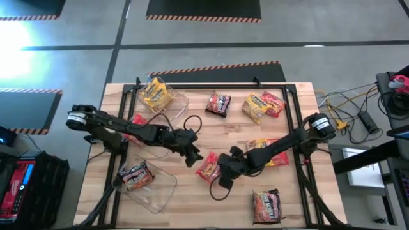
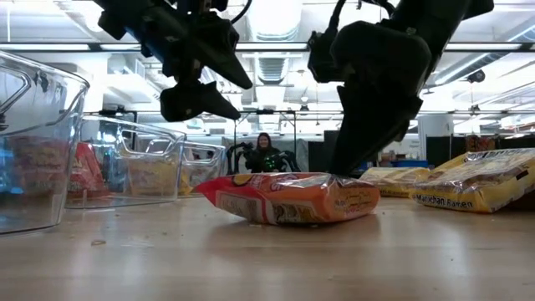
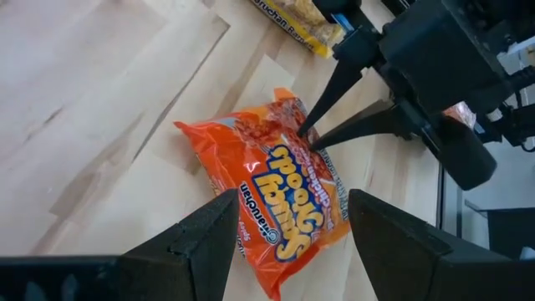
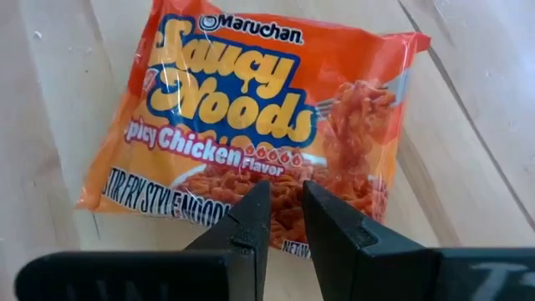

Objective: Sort Maruchan noodles
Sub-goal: Put the orange noodles pack into the middle transparent bin

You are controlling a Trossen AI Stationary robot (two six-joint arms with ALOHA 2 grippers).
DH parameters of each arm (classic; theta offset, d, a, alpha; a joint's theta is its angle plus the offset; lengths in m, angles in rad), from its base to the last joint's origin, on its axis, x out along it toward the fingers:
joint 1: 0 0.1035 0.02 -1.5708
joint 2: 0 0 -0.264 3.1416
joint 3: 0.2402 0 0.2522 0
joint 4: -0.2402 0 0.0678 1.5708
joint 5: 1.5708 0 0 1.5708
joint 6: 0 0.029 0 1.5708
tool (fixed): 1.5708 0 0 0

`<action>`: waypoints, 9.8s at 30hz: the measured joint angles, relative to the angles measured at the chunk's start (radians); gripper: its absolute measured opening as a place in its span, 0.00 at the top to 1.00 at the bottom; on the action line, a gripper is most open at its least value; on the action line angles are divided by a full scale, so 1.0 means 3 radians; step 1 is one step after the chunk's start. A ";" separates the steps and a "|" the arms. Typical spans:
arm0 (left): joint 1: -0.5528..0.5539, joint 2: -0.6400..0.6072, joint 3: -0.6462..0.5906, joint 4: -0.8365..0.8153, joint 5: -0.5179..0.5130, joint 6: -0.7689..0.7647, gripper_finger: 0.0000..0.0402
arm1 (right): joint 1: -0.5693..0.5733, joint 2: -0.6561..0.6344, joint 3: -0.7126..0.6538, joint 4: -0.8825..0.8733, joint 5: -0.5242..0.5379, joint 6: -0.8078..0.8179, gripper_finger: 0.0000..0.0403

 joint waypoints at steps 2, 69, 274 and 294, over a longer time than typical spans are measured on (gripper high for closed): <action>0.0021 0.0000 0.0004 0.0000 0.0002 0.0002 0.48 | 0.0025 0.0000 0.0004 0.0003 0.0001 0.0000 0.84; 0.0061 0.0760 0.0817 -0.0883 0.0354 0.0235 0.48 | 0.0301 0.0023 -0.0564 0.0621 0.0299 0.0402 0.84; 0.0292 0.1413 0.0638 -0.0111 0.0996 -0.0496 0.48 | 0.0234 0.0448 -0.1032 0.2303 0.0665 -0.0422 0.84; 0.0290 0.1359 0.0638 -0.0067 0.1116 -0.0406 0.63 | 0.0234 0.0116 -0.1038 0.2130 0.0584 -0.0582 0.84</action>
